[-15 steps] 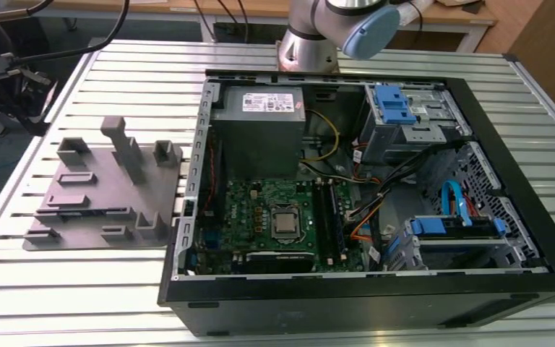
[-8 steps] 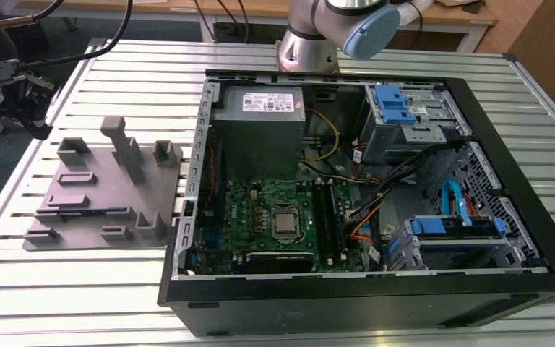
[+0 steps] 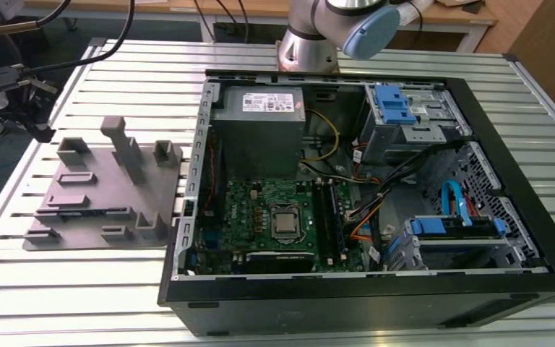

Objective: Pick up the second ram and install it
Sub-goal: 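Reach for the second ram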

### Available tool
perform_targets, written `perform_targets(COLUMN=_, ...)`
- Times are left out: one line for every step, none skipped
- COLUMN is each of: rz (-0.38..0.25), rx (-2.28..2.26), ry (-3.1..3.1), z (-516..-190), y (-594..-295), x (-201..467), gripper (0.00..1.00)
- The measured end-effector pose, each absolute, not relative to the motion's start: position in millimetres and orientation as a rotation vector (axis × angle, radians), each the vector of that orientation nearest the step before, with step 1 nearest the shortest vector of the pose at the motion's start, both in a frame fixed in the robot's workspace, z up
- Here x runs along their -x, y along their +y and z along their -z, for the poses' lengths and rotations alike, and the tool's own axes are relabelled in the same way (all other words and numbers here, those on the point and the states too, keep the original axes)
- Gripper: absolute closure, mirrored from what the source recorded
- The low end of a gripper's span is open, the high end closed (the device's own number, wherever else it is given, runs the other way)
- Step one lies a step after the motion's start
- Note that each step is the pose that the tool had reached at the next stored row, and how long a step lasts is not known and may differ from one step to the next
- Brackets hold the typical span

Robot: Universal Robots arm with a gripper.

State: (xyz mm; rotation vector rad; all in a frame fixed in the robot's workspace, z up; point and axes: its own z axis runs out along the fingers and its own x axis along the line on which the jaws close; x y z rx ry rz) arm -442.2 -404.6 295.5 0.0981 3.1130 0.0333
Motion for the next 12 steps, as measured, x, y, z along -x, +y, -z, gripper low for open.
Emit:
perform_targets(rz=-0.033, rx=-0.098, ry=3.113, z=-294.7, y=-404.6, x=442.1, gripper=0.93)
perform_targets(rz=-0.032, rx=-0.097, ry=3.113, z=-294.0, y=-404.6, x=442.1, gripper=0.93)
perform_targets(rz=-0.032, rx=-0.097, ry=3.113, z=-293.3, y=-404.6, x=442.0, gripper=0.93)
perform_targets(rz=-0.031, rx=-0.096, ry=3.113, z=-292.5, y=-404.6, x=441.9, gripper=0.93)
perform_targets(rz=-0.031, rx=-0.096, ry=3.113, z=-291.8, y=-404.6, x=441.8, gripper=0.93)
perform_targets(rz=-0.030, rx=-0.096, ry=3.113, z=-291.1, y=-404.6, x=441.8, gripper=0.93)
perform_targets(rz=-0.029, rx=-0.095, ry=3.113, z=-290.5, y=-404.6, x=441.7, gripper=0.93)
perform_targets(rz=-0.029, rx=-0.095, ry=3.113, z=-289.7, y=-404.6, x=441.6, gripper=0.93)
perform_targets(rz=-0.028, rx=-0.094, ry=3.113, z=-289.0, y=-404.6, x=441.5, gripper=0.93)
perform_targets(rz=-0.028, rx=-0.094, ry=3.113, z=-288.3, y=-404.6, x=441.4, gripper=0.93)
perform_targets(rz=-0.027, rx=-0.093, ry=3.113, z=-287.6, y=-404.6, x=441.2, gripper=0.93)
perform_targets(rz=-0.026, rx=-0.093, ry=3.113, z=-286.8, y=-404.6, x=440.9, gripper=0.93)
